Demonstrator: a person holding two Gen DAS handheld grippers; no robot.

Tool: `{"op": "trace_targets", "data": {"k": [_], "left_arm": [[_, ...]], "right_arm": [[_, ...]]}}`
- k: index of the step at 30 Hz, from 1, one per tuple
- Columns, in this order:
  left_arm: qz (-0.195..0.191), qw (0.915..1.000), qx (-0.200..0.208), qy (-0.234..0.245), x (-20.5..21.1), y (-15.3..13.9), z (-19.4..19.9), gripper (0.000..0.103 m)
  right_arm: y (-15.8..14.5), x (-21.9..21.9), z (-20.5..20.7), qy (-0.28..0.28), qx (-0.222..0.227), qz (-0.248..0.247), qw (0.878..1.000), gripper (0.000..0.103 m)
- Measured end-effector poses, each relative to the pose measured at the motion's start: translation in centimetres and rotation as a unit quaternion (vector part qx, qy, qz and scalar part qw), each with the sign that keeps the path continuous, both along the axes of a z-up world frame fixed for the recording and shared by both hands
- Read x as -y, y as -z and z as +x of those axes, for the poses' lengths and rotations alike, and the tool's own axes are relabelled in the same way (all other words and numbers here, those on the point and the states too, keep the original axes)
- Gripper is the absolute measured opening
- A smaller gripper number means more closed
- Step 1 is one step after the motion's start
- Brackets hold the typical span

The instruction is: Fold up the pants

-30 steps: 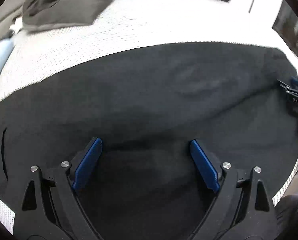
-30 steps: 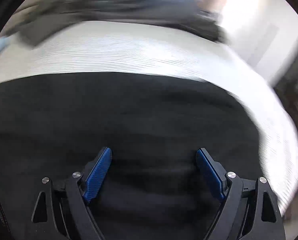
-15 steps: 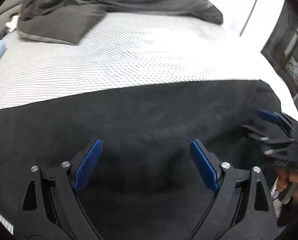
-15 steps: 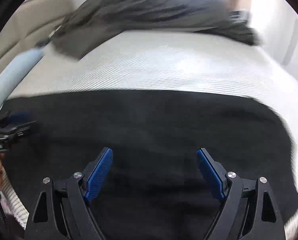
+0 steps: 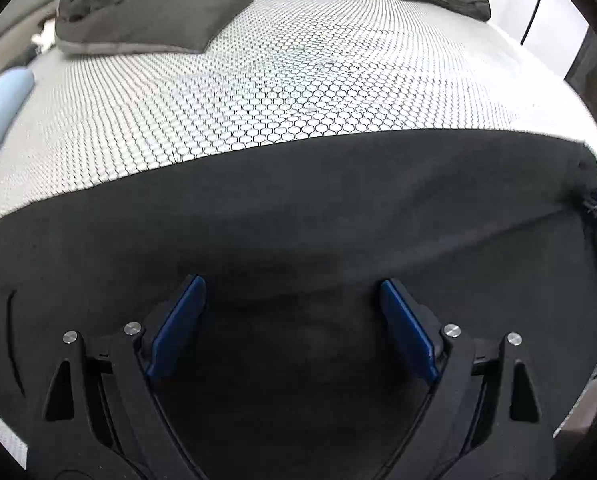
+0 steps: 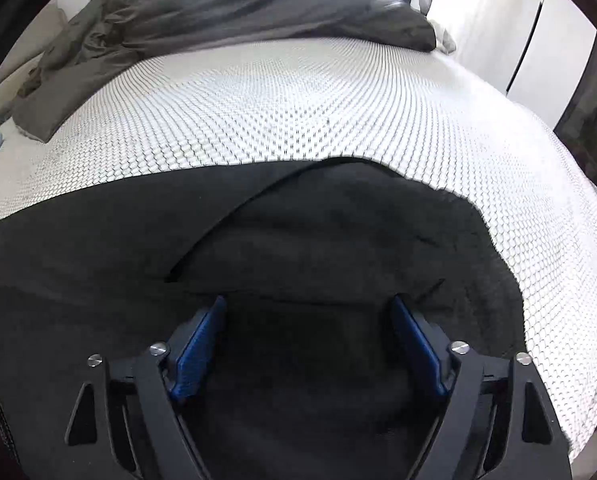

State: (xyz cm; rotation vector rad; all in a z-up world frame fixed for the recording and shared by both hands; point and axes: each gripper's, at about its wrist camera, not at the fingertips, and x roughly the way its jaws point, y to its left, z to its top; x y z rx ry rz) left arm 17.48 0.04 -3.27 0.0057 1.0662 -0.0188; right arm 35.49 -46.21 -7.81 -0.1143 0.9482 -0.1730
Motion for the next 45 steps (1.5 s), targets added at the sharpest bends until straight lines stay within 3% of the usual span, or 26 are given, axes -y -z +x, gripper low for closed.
{"op": "trace_targets", "data": {"k": [1,3,5,6,7,12,14,16,17,20,22,24,25,28,31,34,36,38,40,45], "left_arm": [[0.006,1.0,0.0,-0.003,0.3,-0.1,-0.1,0.088],[-0.019,0.9998,0.008,0.001,1.2,-1.1,-0.7,0.086],[-0.049,0.9983,0.029,0.016,1.7,-2.2,-1.0,0.086],[-0.052,0.9977,0.038,0.019,2.3,-2.6,-0.9,0.086],[-0.05,0.9976,0.043,0.021,2.9,-2.5,-0.6,0.087],[-0.036,0.9993,0.001,-0.006,2.8,0.5,2.6,0.087],[-0.043,0.999,0.004,-0.008,2.2,0.8,2.9,0.087],[-0.048,0.9988,0.005,-0.007,1.8,0.8,2.7,0.087],[-0.046,0.9989,0.006,-0.004,1.7,0.8,2.5,0.087],[-0.045,0.9989,0.009,0.002,1.4,0.9,2.5,0.087],[-0.044,0.999,0.009,0.002,1.4,0.9,2.3,0.088],[-0.038,0.9992,0.009,0.001,1.7,0.8,2.0,0.089],[-0.035,0.9993,0.009,-0.001,1.8,0.7,2.1,0.089],[-0.047,0.9986,0.014,-0.017,2.0,0.0,2.1,0.088],[-0.065,0.9972,0.031,0.02,3.8,-1.0,1.3,0.088],[-0.043,0.998,0.013,0.045,5.5,-0.1,1.1,0.088],[-0.03,0.9989,0.001,0.036,5.7,0.1,0.5,0.088],[-0.028,0.9991,0.0,0.033,4.2,0.1,-0.3,0.088],[-0.012,0.9996,0.004,0.026,2.3,0.2,-1.3,0.088],[0.009,0.9995,0.025,-0.015,-4.9,0.2,-6.1,0.089]], "right_arm": [[-0.5,-0.9,-0.4,-0.004,-0.001,-0.025,1.0,0.082],[-1.5,-2.9,-1.4,-0.01,-0.001,-0.057,0.998,0.083],[-2.4,-5.9,-2.4,-0.036,0.013,-0.028,0.999,0.083],[-3.2,-7.1,-0.5,-0.052,0.016,-0.017,0.998,0.083],[-2.2,-8.8,-1.3,-0.068,0.019,-0.011,0.997,0.083],[-1.9,-20.6,-1.8,-0.161,-0.008,-0.03,0.986,0.083],[-1.1,-22.7,-1.6,-0.173,-0.016,-0.056,0.983,0.083],[-1.2,-21.9,-1.8,-0.161,-0.013,-0.049,0.986,0.083],[-1.3,-20.5,-1.8,-0.129,-0.007,-0.064,0.989,0.083],[-1.3,-15.4,-2.3,0.012,0.006,-0.12,0.993,0.083],[-1.8,-11.1,-3.7,0.101,0.008,-0.118,0.988,0.083],[-2.4,-9.0,-5.2,0.143,0.007,-0.091,0.985,0.083],[-3.0,-8.9,-6.2,0.146,0.013,-0.065,0.987,0.083],[-5.5,-11.3,-8.9,0.126,0.029,-0.068,0.989,0.083],[-7.6,-16.1,-11.0,0.034,0.044,-0.045,0.997,0.083],[-8.5,-21.9,-13.5,-0.074,0.027,0.015,0.997,0.084],[-7.5,-24.7,-15.2,-0.113,0.007,0.037,0.993,0.084],[-6.1,-27.0,-16.3,-0.123,-0.021,0.005,0.992,0.084],[-5.4,-26.7,-17.5,-0.128,-0.027,-0.017,0.991,0.084],[-4.6,-20.8,-22.2,-0.079,-0.025,-0.017,0.996,0.086]]}}
